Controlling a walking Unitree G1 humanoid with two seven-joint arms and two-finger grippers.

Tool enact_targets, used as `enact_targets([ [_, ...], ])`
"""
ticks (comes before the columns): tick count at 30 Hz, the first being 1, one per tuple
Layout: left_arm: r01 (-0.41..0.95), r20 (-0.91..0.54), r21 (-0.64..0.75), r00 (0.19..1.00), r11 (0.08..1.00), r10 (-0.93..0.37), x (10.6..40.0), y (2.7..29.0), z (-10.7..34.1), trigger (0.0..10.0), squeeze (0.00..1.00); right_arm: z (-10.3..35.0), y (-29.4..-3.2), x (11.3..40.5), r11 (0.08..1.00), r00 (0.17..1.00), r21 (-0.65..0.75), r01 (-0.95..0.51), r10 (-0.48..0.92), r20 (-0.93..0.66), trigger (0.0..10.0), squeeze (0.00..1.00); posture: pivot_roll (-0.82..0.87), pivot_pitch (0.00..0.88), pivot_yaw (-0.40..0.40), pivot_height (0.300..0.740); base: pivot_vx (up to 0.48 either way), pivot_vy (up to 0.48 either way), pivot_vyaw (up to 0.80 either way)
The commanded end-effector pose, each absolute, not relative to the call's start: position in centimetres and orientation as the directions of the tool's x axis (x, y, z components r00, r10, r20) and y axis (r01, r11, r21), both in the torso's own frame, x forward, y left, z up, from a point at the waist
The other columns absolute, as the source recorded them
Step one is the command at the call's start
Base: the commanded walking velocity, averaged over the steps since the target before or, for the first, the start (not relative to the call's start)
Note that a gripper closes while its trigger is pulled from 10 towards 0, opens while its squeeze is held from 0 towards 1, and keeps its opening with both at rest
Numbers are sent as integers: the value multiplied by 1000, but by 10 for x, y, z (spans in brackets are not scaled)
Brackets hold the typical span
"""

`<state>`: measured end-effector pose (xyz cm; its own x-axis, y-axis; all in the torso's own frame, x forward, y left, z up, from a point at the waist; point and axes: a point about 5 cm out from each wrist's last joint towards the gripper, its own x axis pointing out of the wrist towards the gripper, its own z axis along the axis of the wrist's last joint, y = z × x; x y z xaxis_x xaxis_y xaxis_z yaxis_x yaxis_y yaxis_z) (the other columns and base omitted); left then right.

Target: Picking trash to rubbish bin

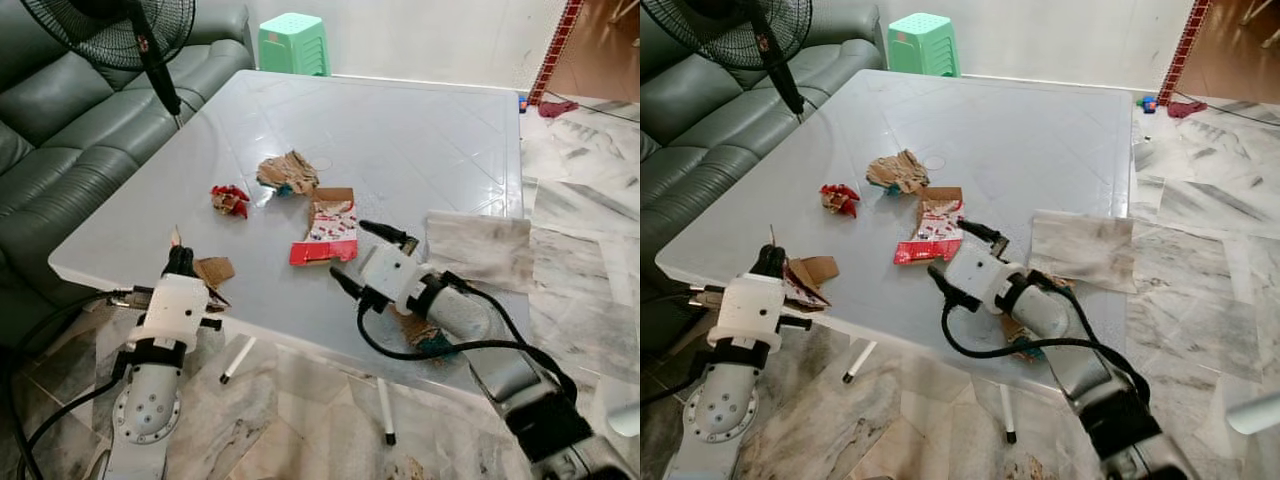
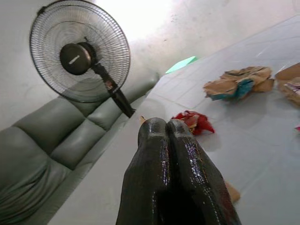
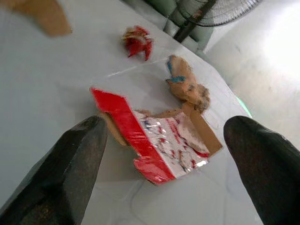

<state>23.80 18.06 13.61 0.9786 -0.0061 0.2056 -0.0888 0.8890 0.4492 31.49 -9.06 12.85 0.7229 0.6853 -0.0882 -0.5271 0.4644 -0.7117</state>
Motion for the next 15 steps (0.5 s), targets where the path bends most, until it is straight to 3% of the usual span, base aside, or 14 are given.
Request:
enact_targets([
  [1, -78, 218, 440, 976, 895, -21, 238, 178, 143, 0, 0, 121, -83, 317, 404, 715, -768, -497, 692, -99, 10000, 0, 78, 86, 36, 740, 0, 0, 0],
  [7, -75, 221, 436, 975, 897, -26, 236, 177, 146, 0, 0, 106, -73, 319, 362, 712, -798, -482, 692, -117, 10000, 0, 111, 107, 34, 740, 0, 0, 0],
  [15, -72, 218, 438, 976, 896, -28, 231, 179, 149, 0, 0, 103, -69, 331, 401, 776, -821, -407, 626, -79, 10000, 0, 136, 137, 33, 740, 0, 0, 0],
])
